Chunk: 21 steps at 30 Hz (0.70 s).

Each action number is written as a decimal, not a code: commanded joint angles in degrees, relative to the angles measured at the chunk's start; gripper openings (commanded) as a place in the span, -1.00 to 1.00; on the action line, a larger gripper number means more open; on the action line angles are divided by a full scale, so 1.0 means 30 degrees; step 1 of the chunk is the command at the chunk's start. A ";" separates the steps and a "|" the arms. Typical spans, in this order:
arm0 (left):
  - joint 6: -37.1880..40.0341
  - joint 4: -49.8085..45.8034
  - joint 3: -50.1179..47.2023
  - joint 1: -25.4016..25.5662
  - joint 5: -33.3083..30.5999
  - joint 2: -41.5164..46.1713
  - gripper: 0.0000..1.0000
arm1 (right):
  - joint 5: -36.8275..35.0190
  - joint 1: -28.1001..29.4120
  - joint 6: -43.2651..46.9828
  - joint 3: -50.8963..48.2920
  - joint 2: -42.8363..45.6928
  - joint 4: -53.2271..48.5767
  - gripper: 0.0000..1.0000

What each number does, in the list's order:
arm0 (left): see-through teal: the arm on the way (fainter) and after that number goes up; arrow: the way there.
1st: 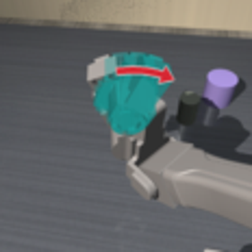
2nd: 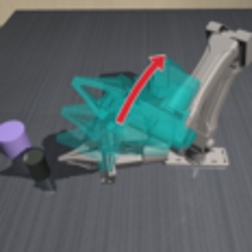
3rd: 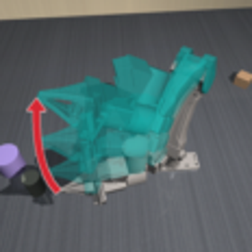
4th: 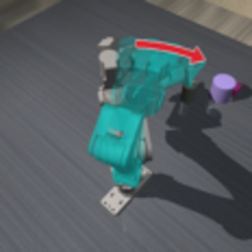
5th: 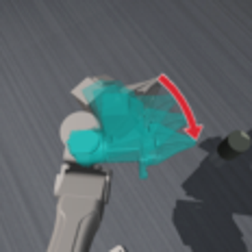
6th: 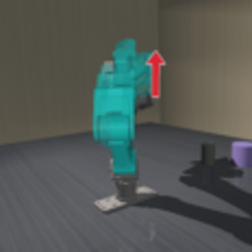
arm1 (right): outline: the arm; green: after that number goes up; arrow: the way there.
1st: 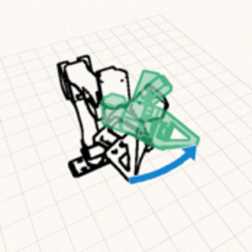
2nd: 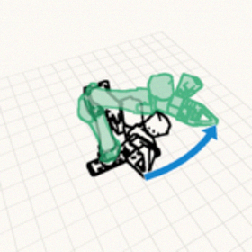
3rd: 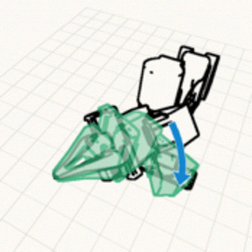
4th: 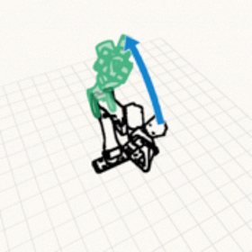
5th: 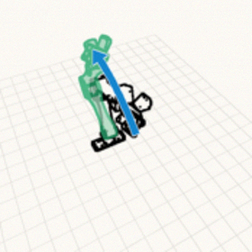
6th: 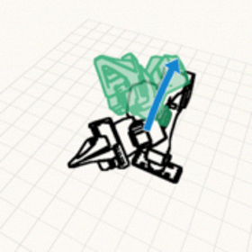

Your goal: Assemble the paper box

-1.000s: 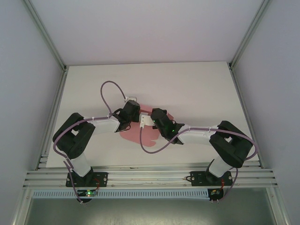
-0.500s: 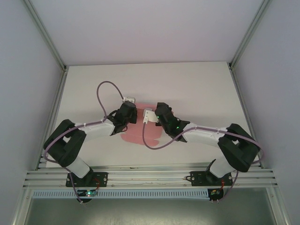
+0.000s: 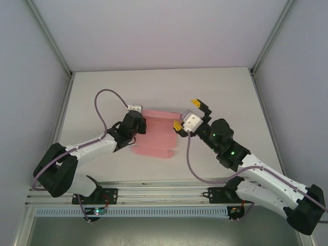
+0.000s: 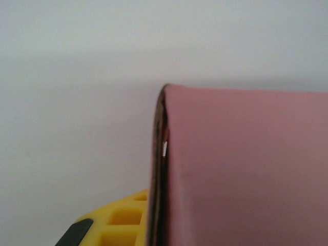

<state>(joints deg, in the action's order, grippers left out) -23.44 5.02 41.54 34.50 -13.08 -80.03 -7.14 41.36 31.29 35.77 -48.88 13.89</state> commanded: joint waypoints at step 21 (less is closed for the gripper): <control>-0.1911 0.1326 -0.1109 0.0145 0.2011 0.0774 -1.00 | 0.2868 -0.1938 -0.7112 0.1956 -0.6460 -0.2581 0.96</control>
<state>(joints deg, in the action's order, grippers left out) -27.20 5.43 38.54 34.50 -9.17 -79.22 -2.42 35.73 12.19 42.35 -67.40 3.20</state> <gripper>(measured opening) 0.087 0.983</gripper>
